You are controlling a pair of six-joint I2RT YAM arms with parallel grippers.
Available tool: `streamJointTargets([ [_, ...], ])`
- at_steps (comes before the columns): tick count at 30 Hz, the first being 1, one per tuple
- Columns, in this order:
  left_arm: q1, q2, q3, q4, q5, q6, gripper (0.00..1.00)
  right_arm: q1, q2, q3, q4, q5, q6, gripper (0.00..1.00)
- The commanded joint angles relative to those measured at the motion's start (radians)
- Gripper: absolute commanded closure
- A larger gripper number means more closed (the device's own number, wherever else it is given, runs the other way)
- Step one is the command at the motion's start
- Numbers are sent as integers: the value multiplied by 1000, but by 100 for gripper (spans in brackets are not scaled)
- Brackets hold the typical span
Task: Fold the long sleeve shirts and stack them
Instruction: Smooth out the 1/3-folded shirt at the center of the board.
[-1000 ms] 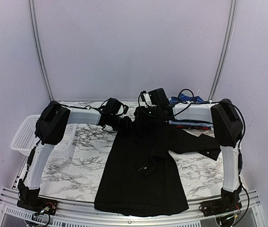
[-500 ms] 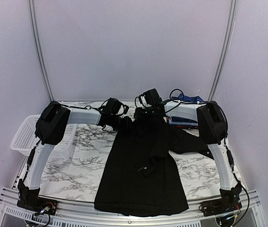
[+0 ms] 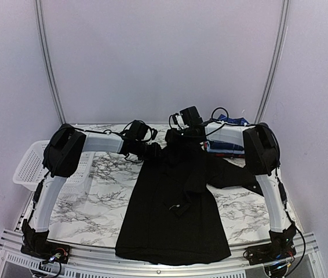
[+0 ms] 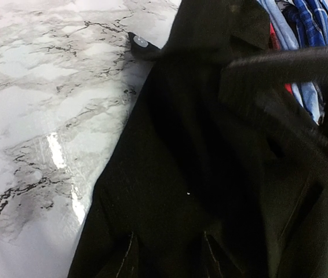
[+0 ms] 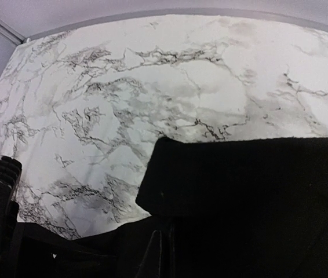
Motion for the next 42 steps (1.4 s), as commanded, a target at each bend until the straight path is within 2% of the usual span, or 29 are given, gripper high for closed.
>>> streamJointTargets([
  [1, 37, -13, -10, -9, -15, 19, 61, -57, 3, 33, 156, -183, 39, 100],
  [8, 102, -25, 37, -49, -29, 30, 58, -115, 128, 117, 468, -381, 179, 99],
  [10, 115, -44, 30, -55, -38, 33, 54, -118, 191, 189, 513, -412, 213, 85],
  [13, 122, -94, -8, -57, -62, 47, 47, -118, 281, 339, 495, -455, 237, 68],
  [16, 123, -150, -57, -57, -74, 58, 46, -118, 266, 360, 459, -445, 214, 54],
  [22, 110, -193, -119, -43, -51, 45, 55, -113, 76, 159, 374, -328, 56, 44],
  [25, 102, -196, -127, -36, -41, 34, 57, -110, 42, 159, 299, -296, -29, 37],
  [29, 94, -201, -130, -36, -43, 30, 58, -82, 69, 235, 100, -244, -153, 34],
  [35, 93, -203, -131, -36, -35, 25, 59, -2, 77, 281, -105, 39, -302, 35],
  [42, 88, -202, -136, -36, -37, 21, 60, 11, 79, 291, -165, 46, -315, 39],
])
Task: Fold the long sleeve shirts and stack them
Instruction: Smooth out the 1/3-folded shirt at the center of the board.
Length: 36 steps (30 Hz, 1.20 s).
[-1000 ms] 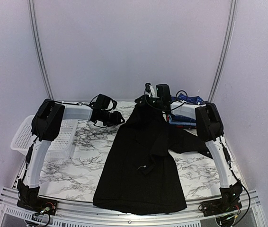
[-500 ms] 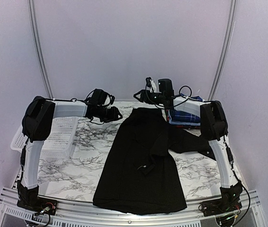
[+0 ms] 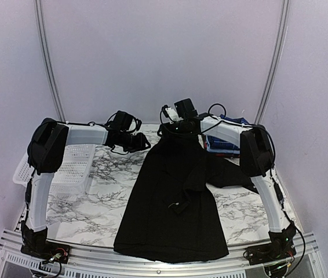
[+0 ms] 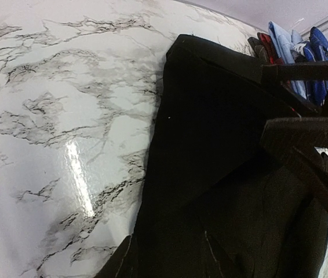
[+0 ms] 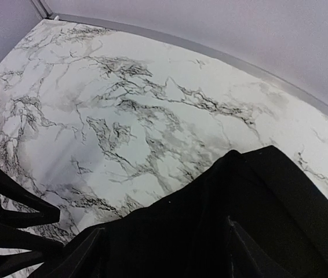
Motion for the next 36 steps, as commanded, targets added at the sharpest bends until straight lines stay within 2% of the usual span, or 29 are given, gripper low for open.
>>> streamJointTargets([
  [1, -5, -37, -11, -4, 7, -3, 60, -3, 9, 65, -85, 52, -39, 40],
  [6, -6, -33, -3, -5, 9, -3, 61, -3, 25, 100, -153, 84, -27, 53],
  [12, -8, -32, 3, -5, 14, -5, 61, -9, 27, 115, -179, 64, -4, 85],
  [14, -9, -32, 1, -5, 14, -5, 61, -9, 27, 127, -191, 51, -7, 83],
  [16, -10, -33, 1, -5, 13, -3, 61, -9, 26, 142, -205, 45, -11, 69],
  [17, -10, -33, 1, -5, 13, -3, 61, -9, 25, 145, -210, 46, -14, 66],
  [20, -10, -32, 4, -4, 14, -4, 61, -10, 19, 147, -226, 56, -17, 63],
  [26, -11, -30, 10, -3, 18, -6, 61, -9, 32, 160, -273, 57, -19, 71],
  [32, -14, -30, 10, -2, 20, -6, 62, -9, 39, 173, -304, 58, -25, 73],
  [36, -17, -30, 10, -1, 21, -8, 62, -10, 38, 164, -280, 14, -18, 83],
])
